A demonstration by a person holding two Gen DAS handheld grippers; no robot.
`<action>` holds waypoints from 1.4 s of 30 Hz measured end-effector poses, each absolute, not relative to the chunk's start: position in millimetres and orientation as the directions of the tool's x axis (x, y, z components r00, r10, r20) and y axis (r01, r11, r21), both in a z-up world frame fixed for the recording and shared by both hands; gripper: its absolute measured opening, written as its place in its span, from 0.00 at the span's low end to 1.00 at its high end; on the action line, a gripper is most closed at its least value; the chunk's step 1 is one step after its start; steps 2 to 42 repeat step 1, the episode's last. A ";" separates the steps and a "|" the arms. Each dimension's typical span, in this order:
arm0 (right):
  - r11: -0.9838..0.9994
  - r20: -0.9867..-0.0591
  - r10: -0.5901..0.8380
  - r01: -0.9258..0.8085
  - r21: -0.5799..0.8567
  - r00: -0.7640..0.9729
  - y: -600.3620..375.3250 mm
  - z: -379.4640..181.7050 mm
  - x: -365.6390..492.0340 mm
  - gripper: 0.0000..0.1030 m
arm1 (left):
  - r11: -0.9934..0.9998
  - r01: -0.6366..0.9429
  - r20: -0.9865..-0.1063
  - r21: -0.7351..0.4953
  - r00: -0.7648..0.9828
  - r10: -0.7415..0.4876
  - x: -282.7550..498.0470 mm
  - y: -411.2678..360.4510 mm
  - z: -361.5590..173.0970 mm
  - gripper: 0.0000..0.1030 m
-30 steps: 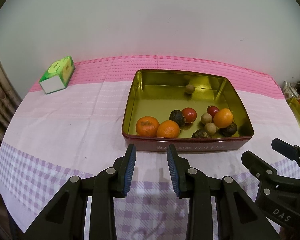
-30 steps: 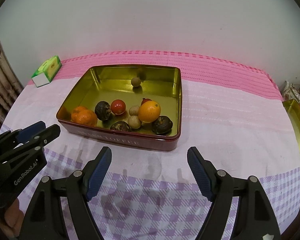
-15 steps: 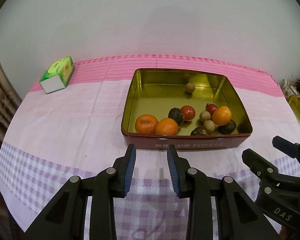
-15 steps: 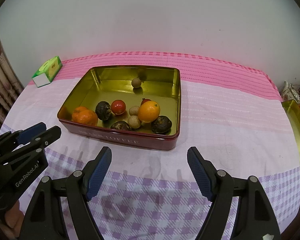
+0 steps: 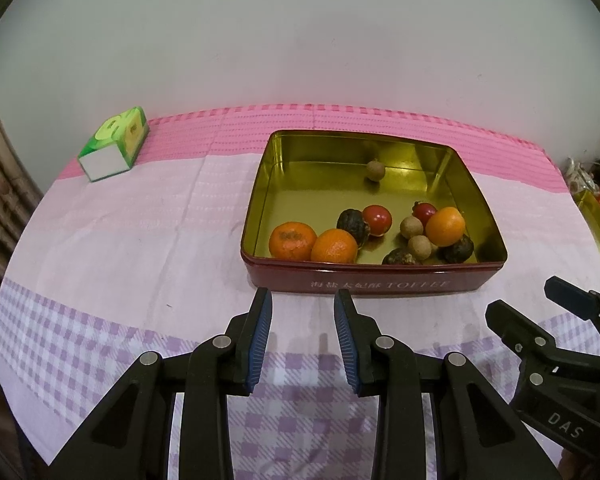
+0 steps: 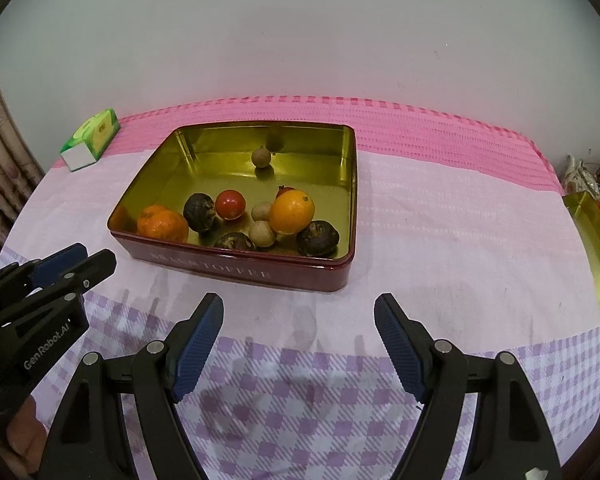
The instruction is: Organize fruits
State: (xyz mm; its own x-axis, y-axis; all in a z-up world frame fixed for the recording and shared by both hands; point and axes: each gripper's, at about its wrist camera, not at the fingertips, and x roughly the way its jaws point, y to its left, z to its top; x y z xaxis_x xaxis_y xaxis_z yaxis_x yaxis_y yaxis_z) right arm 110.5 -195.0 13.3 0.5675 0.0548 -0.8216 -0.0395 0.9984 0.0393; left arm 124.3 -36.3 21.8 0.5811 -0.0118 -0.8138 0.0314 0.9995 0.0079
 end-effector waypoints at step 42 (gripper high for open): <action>0.998 -0.821 0.055 -0.039 0.040 0.568 -195.4 13.3 110.8 0.73 | 0.999 0.032 -0.816 0.007 0.578 -0.013 124.5 -36.3 21.7 0.33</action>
